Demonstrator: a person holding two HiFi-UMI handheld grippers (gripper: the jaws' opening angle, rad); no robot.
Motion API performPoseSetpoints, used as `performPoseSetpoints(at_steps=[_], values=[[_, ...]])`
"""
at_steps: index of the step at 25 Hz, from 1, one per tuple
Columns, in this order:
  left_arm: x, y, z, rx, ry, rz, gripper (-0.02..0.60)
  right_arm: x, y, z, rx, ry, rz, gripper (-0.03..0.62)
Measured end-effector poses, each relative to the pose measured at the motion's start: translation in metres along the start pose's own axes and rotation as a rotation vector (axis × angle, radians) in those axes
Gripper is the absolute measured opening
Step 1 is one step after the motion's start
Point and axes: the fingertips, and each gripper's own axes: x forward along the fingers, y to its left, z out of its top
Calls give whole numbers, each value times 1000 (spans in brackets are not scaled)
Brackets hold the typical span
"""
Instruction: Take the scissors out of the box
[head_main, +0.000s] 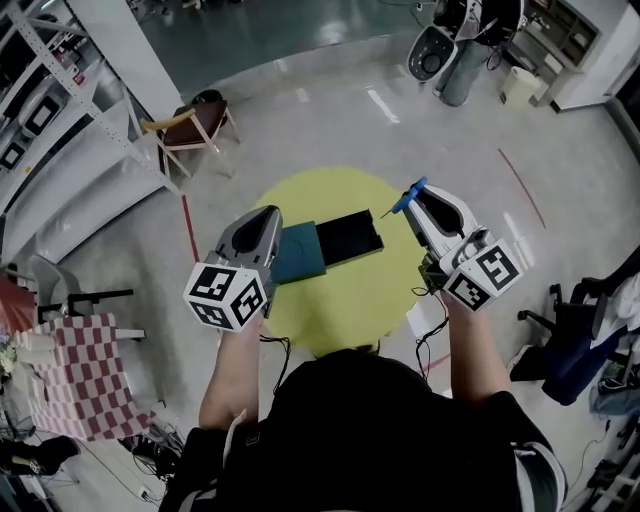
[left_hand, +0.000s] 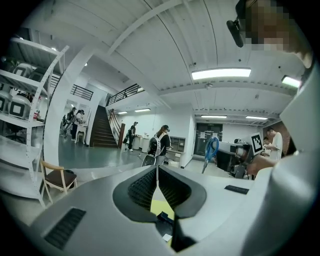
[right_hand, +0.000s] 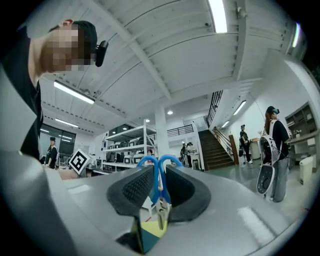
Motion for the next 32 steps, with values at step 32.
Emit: performPoseSetpoints(at_steps=[32], values=[[0,-5,-7,25,10,87,17,-2,-12,-21,23,54,12,87]])
